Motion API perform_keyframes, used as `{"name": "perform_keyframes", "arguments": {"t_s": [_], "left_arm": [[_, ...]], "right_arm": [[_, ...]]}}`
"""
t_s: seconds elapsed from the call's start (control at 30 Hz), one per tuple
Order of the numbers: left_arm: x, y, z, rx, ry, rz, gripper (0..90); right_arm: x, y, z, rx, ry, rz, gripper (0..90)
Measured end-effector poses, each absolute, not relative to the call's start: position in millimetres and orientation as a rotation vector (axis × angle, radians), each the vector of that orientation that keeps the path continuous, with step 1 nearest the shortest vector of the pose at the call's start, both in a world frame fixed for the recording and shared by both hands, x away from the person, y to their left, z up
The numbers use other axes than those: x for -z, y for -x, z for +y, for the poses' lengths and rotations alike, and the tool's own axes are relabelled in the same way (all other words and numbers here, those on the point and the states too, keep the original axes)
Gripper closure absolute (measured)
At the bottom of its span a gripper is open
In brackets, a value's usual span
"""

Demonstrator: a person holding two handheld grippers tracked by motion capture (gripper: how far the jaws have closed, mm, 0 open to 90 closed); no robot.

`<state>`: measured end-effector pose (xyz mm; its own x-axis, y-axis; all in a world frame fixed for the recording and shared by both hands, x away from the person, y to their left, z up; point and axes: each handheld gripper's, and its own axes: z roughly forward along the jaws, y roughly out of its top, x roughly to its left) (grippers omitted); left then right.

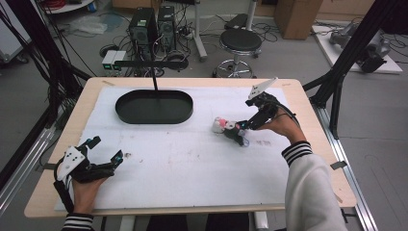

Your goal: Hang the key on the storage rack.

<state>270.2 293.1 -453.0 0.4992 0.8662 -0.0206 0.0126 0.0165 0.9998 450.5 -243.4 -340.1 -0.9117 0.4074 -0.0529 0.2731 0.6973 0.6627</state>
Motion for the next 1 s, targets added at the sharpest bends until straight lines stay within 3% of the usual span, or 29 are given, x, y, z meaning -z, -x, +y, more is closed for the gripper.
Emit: {"name": "perform_keyframes", "arguments": {"t_s": [1.0], "left_arm": [[453, -271, 294, -0.795, -1.406, 0.833, 1.7]], "right_arm": [[387, -469, -212, -0.788, -0.570, 2.895, 0.5]]}}
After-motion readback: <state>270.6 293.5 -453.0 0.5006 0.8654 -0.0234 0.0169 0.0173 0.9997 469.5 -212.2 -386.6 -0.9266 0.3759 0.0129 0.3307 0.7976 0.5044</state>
